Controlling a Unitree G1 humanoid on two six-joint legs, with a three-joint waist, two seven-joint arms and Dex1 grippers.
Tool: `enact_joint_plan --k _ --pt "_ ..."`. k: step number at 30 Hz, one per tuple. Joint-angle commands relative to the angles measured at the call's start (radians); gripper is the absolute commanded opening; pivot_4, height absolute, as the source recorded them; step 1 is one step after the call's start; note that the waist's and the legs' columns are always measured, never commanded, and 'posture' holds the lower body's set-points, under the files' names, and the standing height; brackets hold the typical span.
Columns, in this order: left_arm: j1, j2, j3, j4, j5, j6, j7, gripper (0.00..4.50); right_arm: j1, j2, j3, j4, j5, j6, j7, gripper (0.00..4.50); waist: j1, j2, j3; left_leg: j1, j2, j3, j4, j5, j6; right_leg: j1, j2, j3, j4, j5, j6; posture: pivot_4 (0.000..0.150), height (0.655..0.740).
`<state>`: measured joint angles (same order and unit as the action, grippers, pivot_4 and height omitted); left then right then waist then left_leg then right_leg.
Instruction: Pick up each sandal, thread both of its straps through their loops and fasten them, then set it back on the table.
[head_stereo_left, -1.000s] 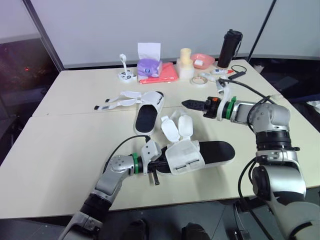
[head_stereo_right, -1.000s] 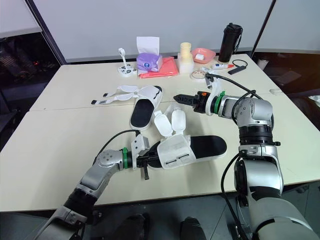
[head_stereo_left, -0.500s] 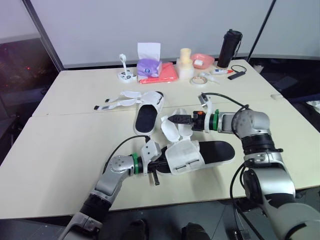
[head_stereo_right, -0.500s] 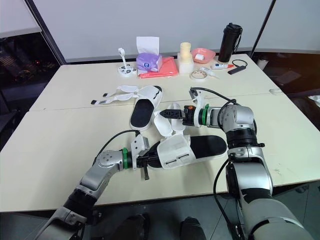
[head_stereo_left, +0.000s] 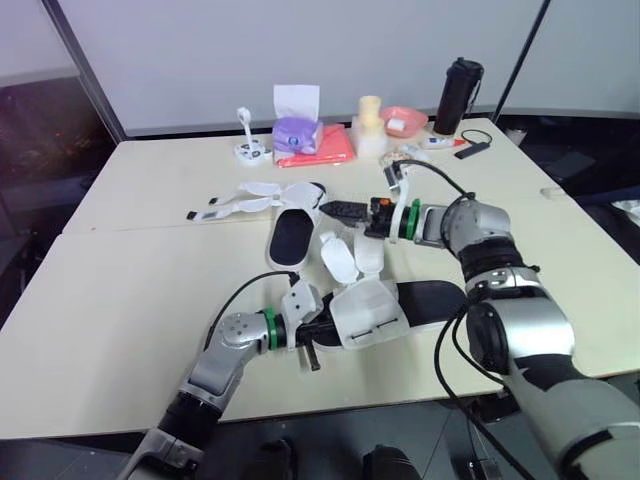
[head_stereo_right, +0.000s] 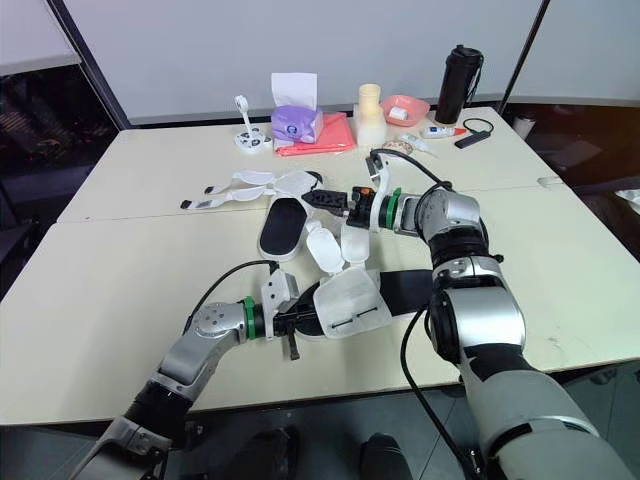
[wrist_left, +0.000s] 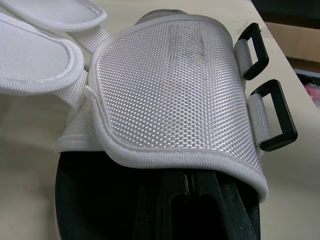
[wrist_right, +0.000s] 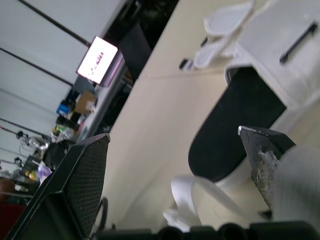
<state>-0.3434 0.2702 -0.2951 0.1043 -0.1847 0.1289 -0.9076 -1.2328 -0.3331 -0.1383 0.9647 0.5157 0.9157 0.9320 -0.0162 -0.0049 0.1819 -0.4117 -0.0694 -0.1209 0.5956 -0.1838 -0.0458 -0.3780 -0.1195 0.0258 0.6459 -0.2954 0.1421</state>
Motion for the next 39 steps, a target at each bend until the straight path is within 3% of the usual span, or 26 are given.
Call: enact_joint_plan --k 1,8,9,11,18,19,27,31,35,39 --pt "0.017 0.005 0.002 0.002 0.013 0.019 0.021 0.0 -0.059 -0.016 -0.046 0.003 0.005 -0.036 0.013 4.48 0.0 0.0 0.0 0.0 0.0 0.0 0.0 0.0 0.0 0.0 0.0 0.0 0.0 0.0 0.0 0.15 0.74" --pt "0.012 0.003 -0.003 0.003 0.011 0.02 0.017 0.0 -0.082 -0.042 -0.064 -0.026 0.004 -0.031 0.011 4.48 0.0 0.0 0.0 0.0 0.0 0.0 0.0 0.0 0.0 0.0 0.0 0.0 0.0 0.0 0.0 0.15 0.74" --pt "0.01 0.002 -0.003 0.005 0.01 0.02 0.015 0.0 -0.078 -0.048 -0.063 -0.046 0.006 -0.027 0.01 4.24 0.0 0.0 0.0 0.0 0.0 0.0 0.0 0.0 0.0 0.0 0.0 0.0 0.0 0.0 0.0 0.15 0.74" --pt "0.007 0.001 -0.004 0.008 0.009 0.022 0.013 0.0 -0.058 -0.057 -0.056 -0.106 0.014 -0.008 0.011 3.74 0.0 0.0 0.0 0.0 0.0 0.0 0.0 0.0 0.0 0.0 0.0 0.0 0.0 0.0 0.0 0.15 0.74" --pt "0.004 -0.003 -0.005 0.01 0.007 0.026 0.011 0.0 0.091 -0.058 -0.062 -0.456 0.096 0.154 -0.033 0.15 0.005 0.0 0.0 -0.008 0.0 -0.001 0.0 0.001 -0.001 -0.008 0.0 0.0 0.001 0.0 0.0 0.15 0.74" --pt "0.003 -0.003 -0.005 0.011 0.007 0.027 0.01 0.0 0.114 -0.058 -0.064 -0.517 0.115 0.181 -0.044 0.02 0.005 0.0 0.0 -0.01 0.0 -0.001 0.001 0.001 -0.001 -0.01 0.0 0.0 0.002 0.0 0.0 0.15 0.74" --pt "0.002 -0.006 -0.006 0.019 0.003 0.032 -0.002 0.0 0.391 -0.128 0.017 -1.128 0.255 0.341 -0.065 0.02 0.008 0.0 0.0 -0.014 -0.001 -0.004 0.002 0.001 -0.001 -0.013 0.0 -0.001 0.002 0.0 0.0 0.15 0.74" --pt "0.009 0.001 -0.001 0.018 -0.005 0.041 -0.009 0.0 0.628 -0.243 0.095 -1.475 0.233 0.203 -0.016 0.02 0.011 0.0 0.0 -0.014 -0.001 -0.006 0.002 0.001 -0.001 -0.012 0.0 -0.002 0.001 0.0 0.0 0.15 0.74" --pt "0.012 0.009 0.001 0.016 -0.011 0.046 -0.011 0.0 0.778 -0.337 0.171 -1.605 0.162 0.064 -0.001 0.02 0.003 -0.001 -0.001 -0.015 -0.001 -0.005 0.002 0.001 -0.001 -0.012 0.0 -0.003 0.0 0.0 0.0 0.15 0.74" --pt "0.015 0.017 0.003 0.012 -0.016 0.059 -0.016 0.0 0.91 -0.446 0.278 -1.605 0.032 -0.099 0.046 0.02 0.006 -0.003 -0.002 -0.014 0.0 -0.005 0.003 0.001 -0.001 -0.01 0.0 -0.004 0.0 0.0 0.0 0.15 0.74"
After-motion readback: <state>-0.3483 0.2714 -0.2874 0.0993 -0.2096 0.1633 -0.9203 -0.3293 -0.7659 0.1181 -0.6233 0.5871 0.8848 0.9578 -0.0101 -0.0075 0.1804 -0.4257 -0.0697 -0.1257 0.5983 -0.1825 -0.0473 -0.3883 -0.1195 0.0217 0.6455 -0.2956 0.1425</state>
